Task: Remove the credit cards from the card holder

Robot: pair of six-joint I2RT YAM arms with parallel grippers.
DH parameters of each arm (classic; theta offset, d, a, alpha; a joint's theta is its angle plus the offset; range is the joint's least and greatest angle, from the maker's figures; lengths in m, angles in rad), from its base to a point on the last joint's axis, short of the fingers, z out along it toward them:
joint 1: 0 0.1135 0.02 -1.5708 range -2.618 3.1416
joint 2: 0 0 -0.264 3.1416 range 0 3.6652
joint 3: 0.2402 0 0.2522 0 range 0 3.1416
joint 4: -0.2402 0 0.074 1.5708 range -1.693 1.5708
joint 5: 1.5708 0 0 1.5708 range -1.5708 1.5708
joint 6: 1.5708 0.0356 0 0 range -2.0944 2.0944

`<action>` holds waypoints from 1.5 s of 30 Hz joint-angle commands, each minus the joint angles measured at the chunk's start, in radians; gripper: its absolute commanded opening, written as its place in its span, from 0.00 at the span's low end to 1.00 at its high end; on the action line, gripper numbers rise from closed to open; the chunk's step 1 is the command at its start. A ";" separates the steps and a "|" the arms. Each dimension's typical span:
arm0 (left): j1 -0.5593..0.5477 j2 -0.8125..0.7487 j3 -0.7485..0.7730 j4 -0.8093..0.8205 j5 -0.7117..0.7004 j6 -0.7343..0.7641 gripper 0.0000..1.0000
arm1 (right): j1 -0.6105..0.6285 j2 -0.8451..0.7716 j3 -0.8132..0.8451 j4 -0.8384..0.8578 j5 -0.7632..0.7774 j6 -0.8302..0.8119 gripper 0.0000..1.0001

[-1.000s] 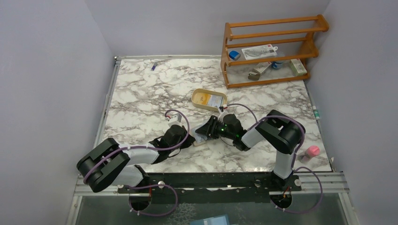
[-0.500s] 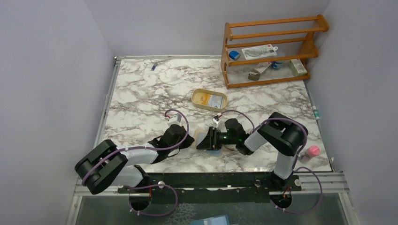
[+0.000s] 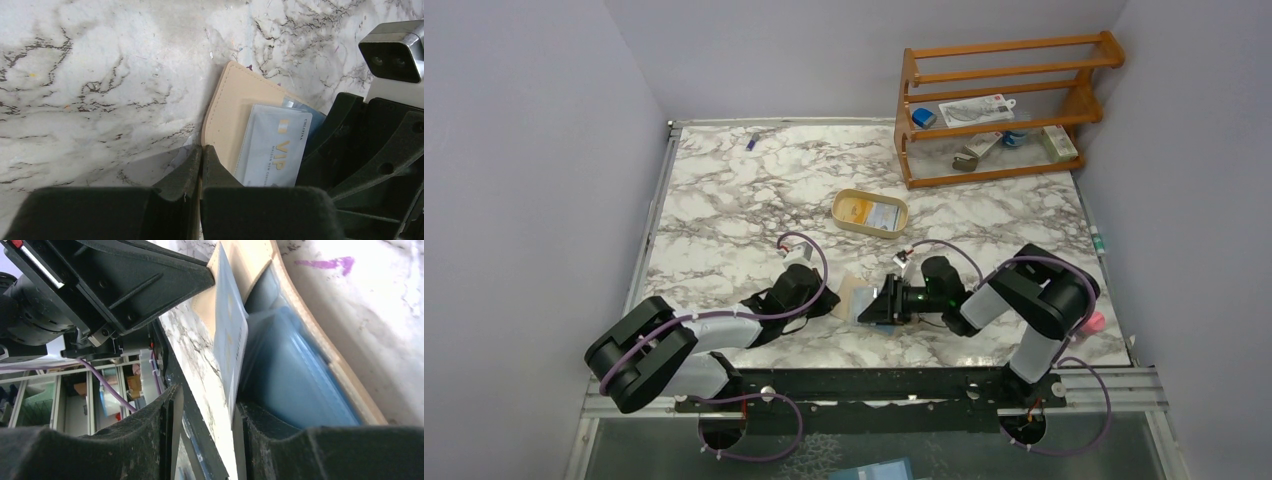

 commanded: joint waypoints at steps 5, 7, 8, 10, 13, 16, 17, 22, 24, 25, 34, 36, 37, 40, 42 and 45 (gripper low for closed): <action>0.016 0.027 -0.028 -0.166 -0.052 0.041 0.00 | -0.034 -0.040 -0.073 -0.143 -0.040 -0.057 0.44; 0.016 0.024 -0.031 -0.168 -0.053 0.041 0.00 | -0.050 -0.055 -0.090 -0.147 -0.038 -0.064 0.43; 0.016 0.024 -0.032 -0.168 -0.053 0.039 0.00 | -0.057 -0.062 -0.098 -0.150 -0.036 -0.066 0.42; 0.016 0.021 -0.034 -0.167 -0.053 0.039 0.00 | -0.066 -0.072 -0.104 -0.155 -0.035 -0.072 0.41; 0.016 0.025 -0.033 -0.163 -0.051 0.040 0.00 | -0.070 -0.065 -0.091 -0.155 -0.028 -0.074 0.39; 0.016 0.026 -0.032 -0.163 -0.050 0.040 0.00 | -0.070 -0.037 -0.068 -0.133 -0.021 -0.062 0.36; 0.016 0.025 -0.032 -0.162 -0.050 0.039 0.00 | -0.070 -0.025 -0.062 -0.118 -0.019 -0.056 0.35; 0.015 0.013 -0.034 -0.174 -0.053 0.039 0.00 | -0.071 0.026 -0.039 -0.065 -0.010 -0.031 0.26; 0.016 0.006 -0.037 -0.177 -0.056 0.038 0.00 | -0.072 0.034 -0.031 -0.064 -0.008 -0.031 0.24; 0.016 0.006 -0.039 -0.178 -0.056 0.038 0.00 | -0.072 0.036 -0.030 -0.064 -0.008 -0.031 0.22; 0.015 0.017 -0.043 -0.166 -0.053 0.037 0.00 | -0.075 0.004 -0.037 -0.114 0.006 -0.047 0.01; 0.016 0.019 -0.044 -0.164 -0.052 0.038 0.00 | -0.080 -0.015 -0.045 -0.130 0.006 -0.049 0.01; 0.016 0.018 -0.044 -0.164 -0.052 0.038 0.00 | -0.082 -0.028 -0.052 -0.142 0.008 -0.052 0.01; 0.016 0.012 -0.047 -0.168 -0.055 0.040 0.00 | -0.092 -0.103 -0.070 -0.239 0.037 -0.077 0.01; 0.017 0.008 -0.050 -0.169 -0.055 0.038 0.00 | -0.097 -0.186 -0.075 -0.343 0.070 -0.107 0.01; 0.018 0.010 -0.052 -0.163 -0.055 0.039 0.00 | -0.100 -0.280 -0.092 -0.467 0.118 -0.124 0.01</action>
